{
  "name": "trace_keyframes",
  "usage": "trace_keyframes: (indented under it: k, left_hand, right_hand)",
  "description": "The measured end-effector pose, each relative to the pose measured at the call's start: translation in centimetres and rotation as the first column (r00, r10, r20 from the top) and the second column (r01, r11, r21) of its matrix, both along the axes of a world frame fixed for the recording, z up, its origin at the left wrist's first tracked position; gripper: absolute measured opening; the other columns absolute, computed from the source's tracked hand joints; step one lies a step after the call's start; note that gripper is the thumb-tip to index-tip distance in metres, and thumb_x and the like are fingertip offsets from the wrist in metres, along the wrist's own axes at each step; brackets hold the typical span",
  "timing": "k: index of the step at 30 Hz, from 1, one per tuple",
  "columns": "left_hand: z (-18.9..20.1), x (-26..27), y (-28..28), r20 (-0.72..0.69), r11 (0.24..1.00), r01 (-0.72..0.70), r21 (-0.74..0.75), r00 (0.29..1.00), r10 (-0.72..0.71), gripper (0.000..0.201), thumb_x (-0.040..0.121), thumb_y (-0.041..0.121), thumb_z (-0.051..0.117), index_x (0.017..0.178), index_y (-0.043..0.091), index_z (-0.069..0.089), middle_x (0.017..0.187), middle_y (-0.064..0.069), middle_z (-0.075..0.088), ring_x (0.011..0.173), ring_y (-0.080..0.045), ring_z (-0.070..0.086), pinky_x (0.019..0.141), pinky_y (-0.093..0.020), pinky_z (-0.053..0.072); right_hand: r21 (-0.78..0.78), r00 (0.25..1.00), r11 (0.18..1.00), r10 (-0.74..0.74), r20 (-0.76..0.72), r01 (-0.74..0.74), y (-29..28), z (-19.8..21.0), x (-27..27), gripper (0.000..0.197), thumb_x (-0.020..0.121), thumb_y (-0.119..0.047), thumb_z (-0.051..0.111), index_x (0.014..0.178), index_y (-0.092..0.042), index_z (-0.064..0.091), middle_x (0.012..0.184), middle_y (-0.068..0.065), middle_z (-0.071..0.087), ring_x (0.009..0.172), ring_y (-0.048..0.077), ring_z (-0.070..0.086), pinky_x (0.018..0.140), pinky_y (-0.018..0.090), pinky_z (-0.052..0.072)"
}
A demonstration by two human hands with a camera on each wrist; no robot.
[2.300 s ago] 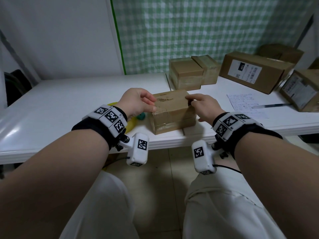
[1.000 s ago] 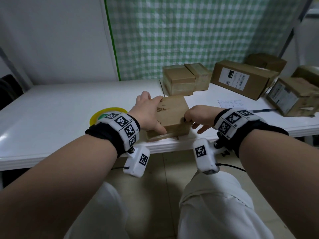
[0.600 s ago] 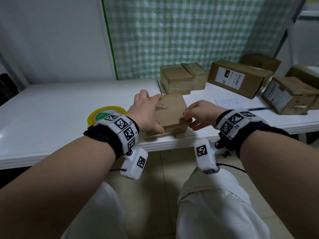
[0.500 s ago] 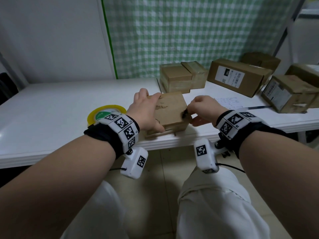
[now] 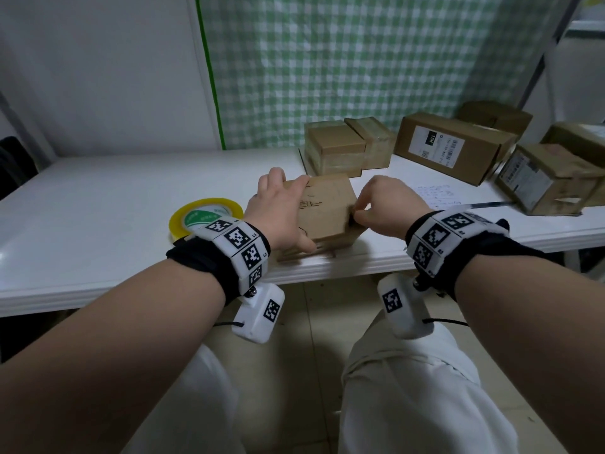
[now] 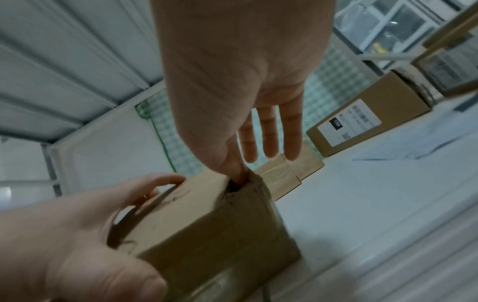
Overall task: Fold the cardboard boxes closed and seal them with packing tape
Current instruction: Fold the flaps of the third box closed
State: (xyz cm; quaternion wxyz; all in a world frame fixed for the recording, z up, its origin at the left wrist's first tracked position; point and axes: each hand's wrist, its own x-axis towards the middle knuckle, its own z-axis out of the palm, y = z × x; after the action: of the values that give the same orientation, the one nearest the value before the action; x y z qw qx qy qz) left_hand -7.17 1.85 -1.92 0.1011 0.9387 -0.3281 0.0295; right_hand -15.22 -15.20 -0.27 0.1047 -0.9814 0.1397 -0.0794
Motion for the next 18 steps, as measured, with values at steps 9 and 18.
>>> trace_keyframes:
  k: [9, 18]
  left_hand:
    - [0.2, 0.3, -0.1, -0.019, 1.000, 0.003, 0.015, 1.000, -0.003, 0.113, 0.053, 0.049, 0.083, 0.144, 0.024, 0.021, 0.126, -0.007, 0.026, 0.121, -0.026, 0.027, 0.099, -0.044, 0.043]
    - [0.2, 0.6, -0.2, -0.030, 0.999, 0.002, 0.032, 1.000, -0.001, 0.111, 0.054, 0.050, 0.082, 0.143, 0.025, 0.021, 0.125, -0.007, 0.026, 0.120, -0.026, 0.027, 0.097, -0.044, 0.044]
  right_hand:
    - [-0.139, 0.934, 0.987, 0.028, -0.356, -0.083, -0.1, -0.6, 1.0, 0.038, 0.087, -0.034, 0.037, 0.114, -0.021, 0.061, 0.127, 0.000, 0.046, 0.109, 0.024, 0.054, 0.092, 0.038, 0.045]
    - [0.342, 0.996, 0.938, 0.079, -0.041, -0.061, -0.9, 0.2, 0.4, 0.009, 0.081, -0.005, 0.060, 0.082, -0.012, 0.055, 0.100, 0.004, 0.065, 0.074, 0.015, 0.055, 0.061, 0.028, 0.048]
